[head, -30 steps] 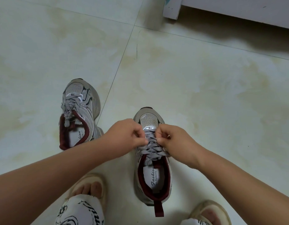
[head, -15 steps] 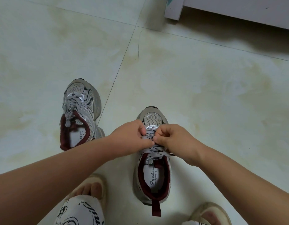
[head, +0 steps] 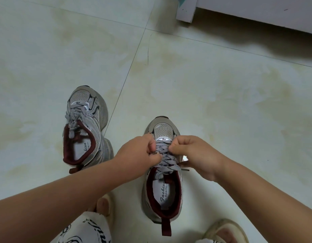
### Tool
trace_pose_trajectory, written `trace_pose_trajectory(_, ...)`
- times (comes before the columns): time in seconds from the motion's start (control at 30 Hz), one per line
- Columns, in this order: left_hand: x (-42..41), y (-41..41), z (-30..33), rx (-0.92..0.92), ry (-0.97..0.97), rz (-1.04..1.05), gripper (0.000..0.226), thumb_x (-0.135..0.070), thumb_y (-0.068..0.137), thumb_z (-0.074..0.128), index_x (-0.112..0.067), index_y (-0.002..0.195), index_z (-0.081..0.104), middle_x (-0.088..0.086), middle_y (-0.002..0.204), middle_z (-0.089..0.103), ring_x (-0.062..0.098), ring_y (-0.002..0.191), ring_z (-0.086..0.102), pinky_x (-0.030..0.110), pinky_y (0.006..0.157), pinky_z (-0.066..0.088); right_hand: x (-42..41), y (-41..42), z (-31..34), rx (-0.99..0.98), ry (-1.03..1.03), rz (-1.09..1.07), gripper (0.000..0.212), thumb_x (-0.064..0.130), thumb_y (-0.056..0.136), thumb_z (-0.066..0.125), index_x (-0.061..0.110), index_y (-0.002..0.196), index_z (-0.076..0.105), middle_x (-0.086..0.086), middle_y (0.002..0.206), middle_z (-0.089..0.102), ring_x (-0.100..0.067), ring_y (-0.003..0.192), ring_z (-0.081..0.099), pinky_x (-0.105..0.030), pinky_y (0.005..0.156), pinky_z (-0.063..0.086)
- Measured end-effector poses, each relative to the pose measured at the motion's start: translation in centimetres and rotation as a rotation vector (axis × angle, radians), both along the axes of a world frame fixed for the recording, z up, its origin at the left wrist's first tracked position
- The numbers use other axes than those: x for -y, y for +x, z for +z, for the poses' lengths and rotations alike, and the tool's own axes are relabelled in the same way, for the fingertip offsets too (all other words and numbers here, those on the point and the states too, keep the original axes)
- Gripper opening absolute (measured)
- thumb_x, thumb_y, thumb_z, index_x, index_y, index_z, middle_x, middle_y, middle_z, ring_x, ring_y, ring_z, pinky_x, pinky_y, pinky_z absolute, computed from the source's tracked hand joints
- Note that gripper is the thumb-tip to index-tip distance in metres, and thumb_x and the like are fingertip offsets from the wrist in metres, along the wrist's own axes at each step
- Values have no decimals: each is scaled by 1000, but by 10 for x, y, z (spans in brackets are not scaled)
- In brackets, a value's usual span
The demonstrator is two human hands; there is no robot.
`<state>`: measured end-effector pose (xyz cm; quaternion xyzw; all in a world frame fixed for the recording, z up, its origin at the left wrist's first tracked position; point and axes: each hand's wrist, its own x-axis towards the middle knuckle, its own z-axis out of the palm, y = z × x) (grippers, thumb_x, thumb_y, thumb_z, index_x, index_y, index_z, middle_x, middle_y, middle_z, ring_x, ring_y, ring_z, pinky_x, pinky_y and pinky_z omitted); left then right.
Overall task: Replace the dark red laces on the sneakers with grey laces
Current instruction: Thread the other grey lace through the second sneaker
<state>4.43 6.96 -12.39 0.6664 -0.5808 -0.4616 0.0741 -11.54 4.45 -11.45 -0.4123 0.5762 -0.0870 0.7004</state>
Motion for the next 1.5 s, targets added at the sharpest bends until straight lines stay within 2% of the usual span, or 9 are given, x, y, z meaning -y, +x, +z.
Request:
trace_pose_trajectory(0.13, -5, -8, 11, 135, -158, -171, 15, -27, 90, 51, -26, 76, 45, -7, 82, 45, 15, 78, 50, 26, 66, 36, 2, -7, 1, 105, 158, -139, 27, 3, 87, 49, 14, 63, 49, -1, 63, 48, -13, 62, 43, -26, 62, 38)
trace_pose_trajectory(0.4, 2, -8, 19, 307, -240, -351, 18, -41, 87, 52, -30, 95, 63, -11, 91, 41, 13, 90, 53, 22, 70, 35, 2, -22, 15, -43, -116, 182, 20, 11, 72, 55, 7, 78, 74, -9, 85, 72, -13, 80, 64, -25, 86, 51)
trace_pose_trajectory(0.57, 15, -9, 18, 274, -117, -310, 23, -23, 88, 53, -8, 80, 67, 7, 82, 67, 18, 75, 60, 24, 61, 42, 3, -11, 2, -187, -200, 34, 16, -6, 82, 52, 4, 78, 64, -10, 68, 61, -20, 59, 58, -31, 66, 56)
trace_pose_trajectory(0.67, 19, -6, 15, 207, -21, -265, 25, -26, 91, 54, -10, 72, 57, 8, 68, 54, 16, 59, 45, 20, 51, 30, 0, -1, -5, -334, -330, 208, 7, 13, 77, 67, 10, 72, 63, -3, 67, 62, -17, 62, 58, -35, 70, 55)
trace_pose_trajectory(0.77, 20, -1, 12, 136, 37, -208, 28, -25, 92, 52, -11, 68, 47, 3, 61, 42, 13, 53, 33, 19, 48, 25, 2, 5, 1, -461, -475, 371, 10, 16, 83, 60, 13, 73, 62, -1, 73, 61, -19, 71, 58, -29, 68, 47)
trace_pose_trajectory(0.93, 13, 3, 10, 79, 23, -195, 23, -27, 90, 56, -11, 72, 57, 7, 72, 58, 14, 61, 45, 24, 57, 35, 2, 10, 6, -558, -688, 648, 10, 15, 88, 46, 12, 79, 47, -7, 76, 52, -27, 74, 49, -30, 57, 31)
trace_pose_trajectory(1.1, 6, 4, 14, 58, -16, -241, 16, -29, 80, 67, -29, 69, 56, 3, 85, 67, 17, 82, 62, 34, 78, 50, 0, 3, -4, -439, -561, 446, 23, 12, 85, 48, 20, 66, 40, 2, 64, 47, -20, 64, 44, -28, 54, 34)
trace_pose_trajectory(1.37, 12, 12, 10, -7, 14, -166, 21, -20, 87, 59, -23, 67, 54, -8, 61, 56, 0, 54, 50, 13, 54, 38, 2, 2, -7, -378, -521, 488, 24, 7, 81, 53, 21, 63, 46, 8, 60, 48, -12, 58, 44, -25, 59, 39)
trace_pose_trajectory(1.5, 10, 14, 4, -157, 120, -6, 23, -9, 91, 51, -17, 69, 53, 5, 78, 65, 22, 79, 63, 37, 81, 53, 5, -4, -5, -179, -305, 330, 23, 9, 85, 56, 11, 62, 52, 2, 60, 50, -11, 58, 44, -26, 64, 42)
